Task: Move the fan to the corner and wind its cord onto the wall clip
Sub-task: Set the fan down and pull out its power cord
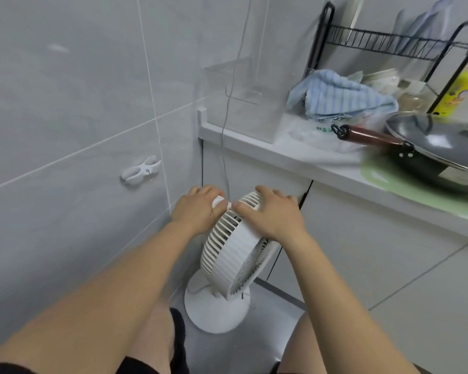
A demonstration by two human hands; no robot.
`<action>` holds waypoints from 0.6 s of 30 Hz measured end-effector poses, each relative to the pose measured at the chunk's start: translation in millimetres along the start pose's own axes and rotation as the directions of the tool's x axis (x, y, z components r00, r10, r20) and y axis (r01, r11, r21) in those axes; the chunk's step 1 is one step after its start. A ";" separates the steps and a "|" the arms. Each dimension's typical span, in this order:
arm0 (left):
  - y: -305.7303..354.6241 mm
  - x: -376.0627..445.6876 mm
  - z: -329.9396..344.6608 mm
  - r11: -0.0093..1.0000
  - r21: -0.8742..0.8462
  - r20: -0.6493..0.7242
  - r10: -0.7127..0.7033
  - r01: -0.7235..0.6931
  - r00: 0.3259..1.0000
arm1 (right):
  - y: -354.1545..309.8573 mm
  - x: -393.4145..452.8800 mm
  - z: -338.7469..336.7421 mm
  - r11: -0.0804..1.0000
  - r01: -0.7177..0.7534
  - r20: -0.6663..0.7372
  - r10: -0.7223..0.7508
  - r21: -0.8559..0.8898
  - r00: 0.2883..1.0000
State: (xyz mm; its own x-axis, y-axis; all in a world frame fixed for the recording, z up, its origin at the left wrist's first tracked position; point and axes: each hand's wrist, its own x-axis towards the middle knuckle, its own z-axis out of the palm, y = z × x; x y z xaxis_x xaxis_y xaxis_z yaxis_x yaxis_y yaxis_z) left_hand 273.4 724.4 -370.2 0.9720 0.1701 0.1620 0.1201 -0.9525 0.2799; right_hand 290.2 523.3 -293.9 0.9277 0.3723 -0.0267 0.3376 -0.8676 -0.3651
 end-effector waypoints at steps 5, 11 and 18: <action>3.1 9.1 -1.7 0.997 0.067 0.004 -0.046 0.046 0.999 | 3.8 16.5 -10.1 0.998 0.059 0.020 -0.059 0.015 0.998; -11.0 36.4 13.2 0.993 -0.044 -0.127 0.099 -0.106 0.987 | 22.6 47.1 -18.5 0.987 0.147 0.037 -0.150 0.070 0.988; -28.6 73.4 30.8 0.958 -0.260 -0.181 0.073 -0.119 0.981 | 42.4 102.3 -15.2 0.970 0.224 0.040 -0.229 0.100 0.973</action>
State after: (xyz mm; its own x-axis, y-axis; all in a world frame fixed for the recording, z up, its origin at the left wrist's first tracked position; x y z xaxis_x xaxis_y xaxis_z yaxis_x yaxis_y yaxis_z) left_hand 347.5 756.4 -395.4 0.9255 0.1433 0.3506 -0.0531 -0.8674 0.4947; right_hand 401.8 519.6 -297.9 0.8188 0.5738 0.0199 0.5190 -0.7250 -0.4528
